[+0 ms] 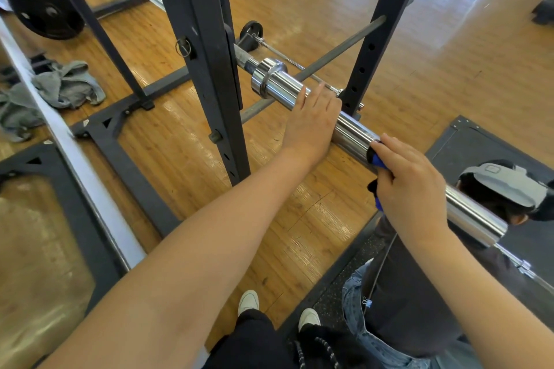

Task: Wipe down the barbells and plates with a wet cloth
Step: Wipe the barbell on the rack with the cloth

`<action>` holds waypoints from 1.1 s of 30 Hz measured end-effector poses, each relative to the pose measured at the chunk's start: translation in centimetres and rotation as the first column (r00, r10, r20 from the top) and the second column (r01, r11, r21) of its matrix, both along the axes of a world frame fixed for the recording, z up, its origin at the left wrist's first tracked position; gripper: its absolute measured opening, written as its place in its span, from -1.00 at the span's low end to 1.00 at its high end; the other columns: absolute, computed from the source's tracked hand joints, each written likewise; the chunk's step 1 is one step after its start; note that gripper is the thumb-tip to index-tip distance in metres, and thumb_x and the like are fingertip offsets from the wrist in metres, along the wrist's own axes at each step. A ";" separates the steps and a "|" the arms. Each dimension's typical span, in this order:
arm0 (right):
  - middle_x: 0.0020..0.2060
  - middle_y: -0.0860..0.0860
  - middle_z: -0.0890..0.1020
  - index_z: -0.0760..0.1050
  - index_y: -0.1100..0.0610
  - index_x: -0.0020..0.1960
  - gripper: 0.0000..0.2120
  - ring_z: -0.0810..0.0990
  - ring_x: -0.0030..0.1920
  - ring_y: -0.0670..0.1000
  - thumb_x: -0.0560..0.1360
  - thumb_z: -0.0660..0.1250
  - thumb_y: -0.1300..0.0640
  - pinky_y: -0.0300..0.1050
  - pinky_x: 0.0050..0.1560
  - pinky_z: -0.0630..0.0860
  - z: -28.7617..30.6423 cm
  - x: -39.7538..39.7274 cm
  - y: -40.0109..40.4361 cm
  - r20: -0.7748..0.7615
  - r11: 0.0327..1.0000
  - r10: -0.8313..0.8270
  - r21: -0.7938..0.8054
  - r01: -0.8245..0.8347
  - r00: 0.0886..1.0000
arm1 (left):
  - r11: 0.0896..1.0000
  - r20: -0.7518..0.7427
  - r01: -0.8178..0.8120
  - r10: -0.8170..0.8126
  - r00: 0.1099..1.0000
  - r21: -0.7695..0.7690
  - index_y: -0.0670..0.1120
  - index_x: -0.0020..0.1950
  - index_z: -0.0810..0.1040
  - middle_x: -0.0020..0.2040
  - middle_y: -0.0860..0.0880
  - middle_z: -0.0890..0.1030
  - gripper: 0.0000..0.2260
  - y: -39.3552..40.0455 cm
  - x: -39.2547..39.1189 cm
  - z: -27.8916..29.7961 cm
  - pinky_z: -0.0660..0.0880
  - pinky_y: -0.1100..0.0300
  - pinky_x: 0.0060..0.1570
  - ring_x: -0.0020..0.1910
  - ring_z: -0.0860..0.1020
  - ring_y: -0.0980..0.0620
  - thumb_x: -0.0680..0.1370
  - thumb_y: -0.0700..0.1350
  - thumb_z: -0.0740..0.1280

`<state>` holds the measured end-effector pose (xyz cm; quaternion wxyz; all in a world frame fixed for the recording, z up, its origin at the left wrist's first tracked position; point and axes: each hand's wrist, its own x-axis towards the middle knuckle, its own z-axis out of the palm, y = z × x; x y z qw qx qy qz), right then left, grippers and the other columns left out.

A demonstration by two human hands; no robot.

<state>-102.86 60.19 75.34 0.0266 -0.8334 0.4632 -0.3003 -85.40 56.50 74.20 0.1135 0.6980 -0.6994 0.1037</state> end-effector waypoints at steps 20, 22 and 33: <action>0.13 0.22 0.61 0.57 0.32 0.16 -0.66 0.57 0.16 0.24 0.40 0.35 0.46 0.03 0.18 0.38 0.2 -1.7 0.8 0.034 0.993 -0.113 0.039 0.112 0.993 | 0.962 0.049 0.263 -0.266 0.963 0.068 -0.14 0.33 0.42 0.40 -0.11 0.41 -0.61 -0.6 -0.9 0.8 -0.09 -0.08 0.46 0.48 0.19 -0.11 0.50 -0.21 0.34; 0.09 0.22 0.62 0.57 0.31 0.14 -0.68 0.59 0.12 0.23 0.40 0.35 0.45 0.03 0.13 0.43 0.6 -0.7 0.2 0.044 0.994 -0.106 0.036 0.105 0.993 | 0.959 0.103 0.239 -0.256 0.961 0.156 -0.09 0.45 0.27 0.50 -0.09 0.24 -0.50 -1.1 -1.0 1.6 -0.15 -0.10 0.46 0.53 0.05 -0.10 0.53 -0.16 0.31; 0.15 0.20 0.60 0.56 0.30 0.18 -0.63 0.56 0.18 0.22 0.38 0.37 0.46 -0.02 0.19 0.31 -0.1 -1.7 0.8 -0.012 0.995 -0.095 0.017 0.095 0.995 | 0.976 0.083 0.201 -0.194 0.978 -0.088 -0.17 0.47 0.27 0.44 -0.17 0.34 -0.27 0.5 -1.1 -1.8 0.01 -0.10 0.43 0.46 0.23 -0.16 0.35 -0.17 0.50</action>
